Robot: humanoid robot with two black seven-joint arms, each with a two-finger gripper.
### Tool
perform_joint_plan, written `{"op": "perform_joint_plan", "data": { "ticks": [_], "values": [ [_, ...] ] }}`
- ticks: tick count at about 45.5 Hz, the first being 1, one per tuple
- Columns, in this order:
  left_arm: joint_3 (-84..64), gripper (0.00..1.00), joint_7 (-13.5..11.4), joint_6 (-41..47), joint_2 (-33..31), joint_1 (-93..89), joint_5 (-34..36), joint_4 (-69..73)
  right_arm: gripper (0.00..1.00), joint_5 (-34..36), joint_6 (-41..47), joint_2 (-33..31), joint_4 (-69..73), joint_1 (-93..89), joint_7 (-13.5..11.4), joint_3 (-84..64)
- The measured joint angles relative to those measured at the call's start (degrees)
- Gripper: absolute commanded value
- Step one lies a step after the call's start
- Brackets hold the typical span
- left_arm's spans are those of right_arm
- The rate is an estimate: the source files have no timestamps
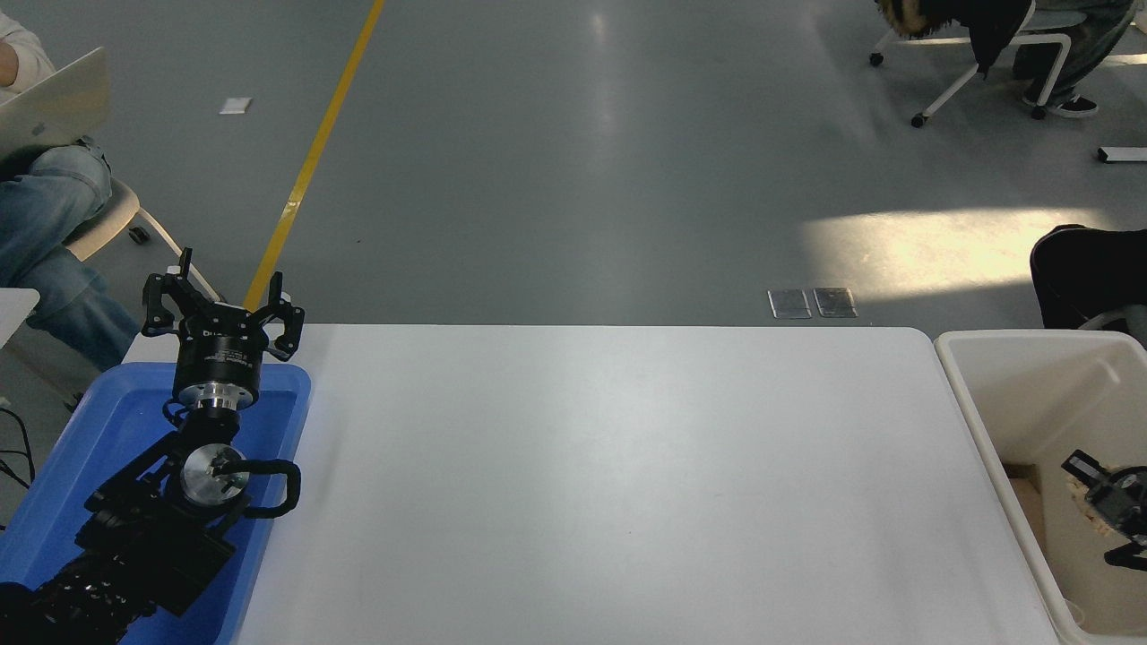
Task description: Pick up paper ball place in dustbin
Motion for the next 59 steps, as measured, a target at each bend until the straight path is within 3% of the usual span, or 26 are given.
{"op": "perform_joint_plan", "data": {
  "ticks": [12, 34, 47, 59],
  "values": [
    [0.00, 0.99, 0.00, 0.02, 0.01, 0.02, 0.00, 0.00, 1.00, -0.15, -0.13, -0.53, 3.75, 1.87, 0.19, 2.51],
    [0.00, 0.99, 0.00, 0.04, 0.00, 0.02, 0.03, -0.01, 1.00, -8.03, 0.10, -11.07, 30.74, 23.83, 0.50, -1.31],
    [0.00, 0.99, 0.00, 0.03, 0.01, 0.04, 0.07, 0.00, 1.00, -13.52, 2.64, -17.38, 51.27, 46.58, 0.61, -10.94],
    [-0.01, 0.99, 0.00, -0.01, 0.03, 0.06, 0.10, 0.00, 1.00, -16.58, 10.86, -19.47, 67.96, 70.40, 0.77, -19.22]
  ]
}}
